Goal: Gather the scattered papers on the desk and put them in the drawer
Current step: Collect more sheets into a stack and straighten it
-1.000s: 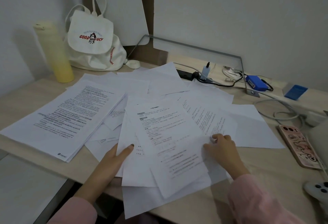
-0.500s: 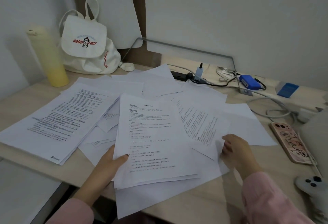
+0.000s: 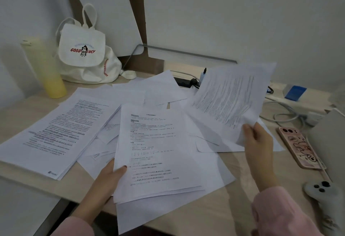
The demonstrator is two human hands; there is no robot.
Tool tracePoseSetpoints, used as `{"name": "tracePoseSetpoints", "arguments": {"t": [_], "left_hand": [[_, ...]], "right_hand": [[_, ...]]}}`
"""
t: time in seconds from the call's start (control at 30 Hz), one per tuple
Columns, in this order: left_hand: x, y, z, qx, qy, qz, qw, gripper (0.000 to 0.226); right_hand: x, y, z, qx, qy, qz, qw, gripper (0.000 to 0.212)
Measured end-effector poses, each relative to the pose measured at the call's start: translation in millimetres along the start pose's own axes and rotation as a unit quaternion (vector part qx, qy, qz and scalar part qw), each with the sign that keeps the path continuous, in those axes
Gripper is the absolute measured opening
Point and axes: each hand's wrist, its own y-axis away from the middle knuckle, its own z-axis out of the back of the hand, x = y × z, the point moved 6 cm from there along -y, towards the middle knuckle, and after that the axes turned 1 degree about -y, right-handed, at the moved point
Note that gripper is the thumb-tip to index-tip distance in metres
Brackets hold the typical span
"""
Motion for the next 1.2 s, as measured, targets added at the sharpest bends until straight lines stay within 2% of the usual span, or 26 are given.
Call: {"name": "tracePoseSetpoints", "arguments": {"t": [0.1,0.2,0.27,0.4,0.47,0.6,0.77,0.9,0.97,1.03,1.07,1.13,1.2], "left_hand": [[2,-1,0,-0.006,0.011,0.007,1.0,0.037],[3,0,-1,-0.008,0.022,0.01,1.0,0.038],[1,0,-3,-0.007,0.027,0.008,1.0,0.039],[2,2,-3,-0.007,0.044,0.022,0.999,0.039],[4,2,-4,0.003,0.06,0.034,0.998,0.039],[-1,10,-11,0.023,0.1,0.036,0.994,0.028],[-6,15,-24,0.045,0.125,0.03,0.991,0.047],[-8,13,-26,0.063,0.071,-0.022,0.995,0.058],[-10,10,-25,0.035,0.053,-0.032,0.997,0.053],[-12,6,-21,0.015,0.046,-0.04,0.998,0.062],[-13,3,-19,0.01,0.043,-0.046,0.998,0.066],[-14,-4,-14,0.0,0.036,-0.052,0.998,0.07],[-17,-8,-11,-0.006,0.025,-0.052,0.998,0.066]], "right_hand": [[3,6,6,0.017,-0.169,-0.049,0.984,0.019],[-9,23,-3,0.056,-0.334,-0.146,0.93,0.021],[-20,41,-17,0.077,-0.387,-0.217,0.893,0.025],[-42,84,-46,0.112,-0.368,-0.341,0.858,0.022],[-47,102,-62,0.147,-0.355,-0.374,0.844,0.022],[-46,129,-89,0.239,-0.297,-0.394,0.836,0.022],[-34,154,-103,0.335,-0.22,-0.407,0.821,0.023],[-16,168,-108,0.482,-0.142,-0.385,0.774,0.034],[-10,161,-104,0.486,-0.12,-0.365,0.785,0.041],[-15,136,-91,0.404,-0.117,-0.345,0.839,0.045],[-19,118,-82,0.35,-0.104,-0.307,0.879,0.043],[-25,80,-60,0.249,-0.009,-0.177,0.952,0.035],[-31,49,-45,0.181,0.113,-0.078,0.974,0.024]]}}
